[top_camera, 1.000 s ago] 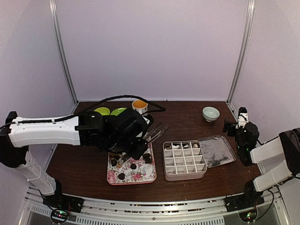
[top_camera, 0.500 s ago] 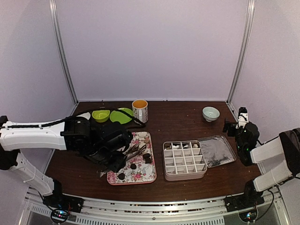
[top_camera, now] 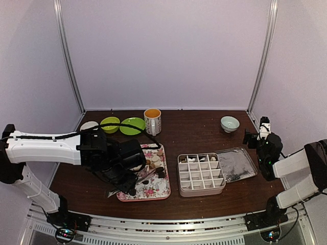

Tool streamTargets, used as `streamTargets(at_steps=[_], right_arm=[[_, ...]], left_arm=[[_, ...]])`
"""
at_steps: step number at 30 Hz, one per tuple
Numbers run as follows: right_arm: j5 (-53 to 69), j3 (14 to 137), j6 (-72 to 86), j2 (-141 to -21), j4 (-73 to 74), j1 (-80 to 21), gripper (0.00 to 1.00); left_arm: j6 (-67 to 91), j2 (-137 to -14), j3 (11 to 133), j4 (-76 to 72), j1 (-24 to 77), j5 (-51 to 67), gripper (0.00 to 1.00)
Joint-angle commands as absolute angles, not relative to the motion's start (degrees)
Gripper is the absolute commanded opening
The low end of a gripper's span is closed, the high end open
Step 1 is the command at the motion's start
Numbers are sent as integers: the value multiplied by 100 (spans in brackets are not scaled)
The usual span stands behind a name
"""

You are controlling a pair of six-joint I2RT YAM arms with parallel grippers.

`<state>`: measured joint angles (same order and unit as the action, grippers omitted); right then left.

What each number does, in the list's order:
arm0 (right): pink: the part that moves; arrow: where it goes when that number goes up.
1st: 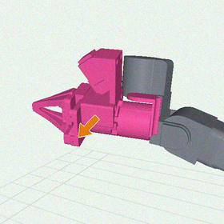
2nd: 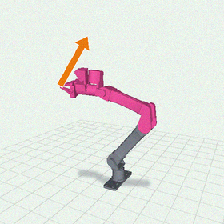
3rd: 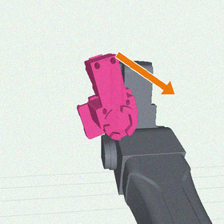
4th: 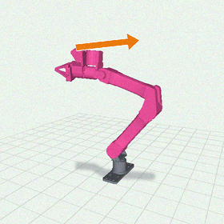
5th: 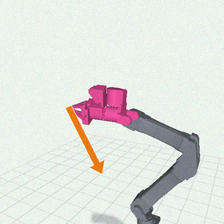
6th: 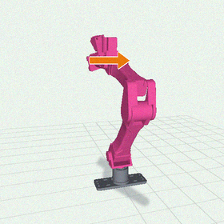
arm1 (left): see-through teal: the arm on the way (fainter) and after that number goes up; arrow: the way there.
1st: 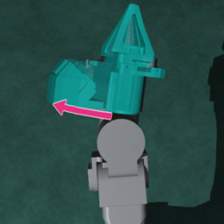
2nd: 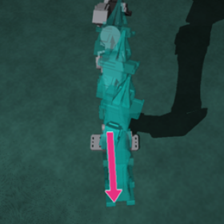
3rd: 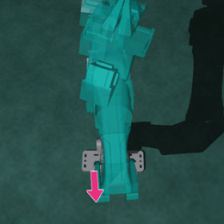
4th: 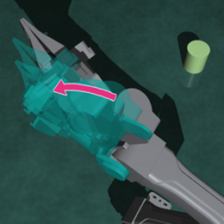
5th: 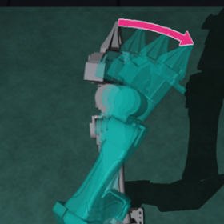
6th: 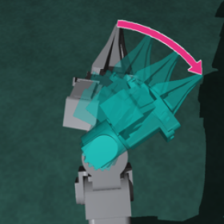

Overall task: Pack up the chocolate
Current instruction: Pick up the fake chocolate from the plate.

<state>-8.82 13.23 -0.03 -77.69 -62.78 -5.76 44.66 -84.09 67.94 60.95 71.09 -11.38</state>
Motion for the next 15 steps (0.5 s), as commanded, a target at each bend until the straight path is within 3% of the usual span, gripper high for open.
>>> streamTargets(at_steps=[1,15], right_arm=[[-901,1398,-1,-7778,-6284,-545,100],[-905,1397,0,-7779,-6278,-545,100]], left_arm=[[4587,-8419,6845,6152,7119,-1028,40],[4713,-8584,6882,6419,7220,-1029,42]])
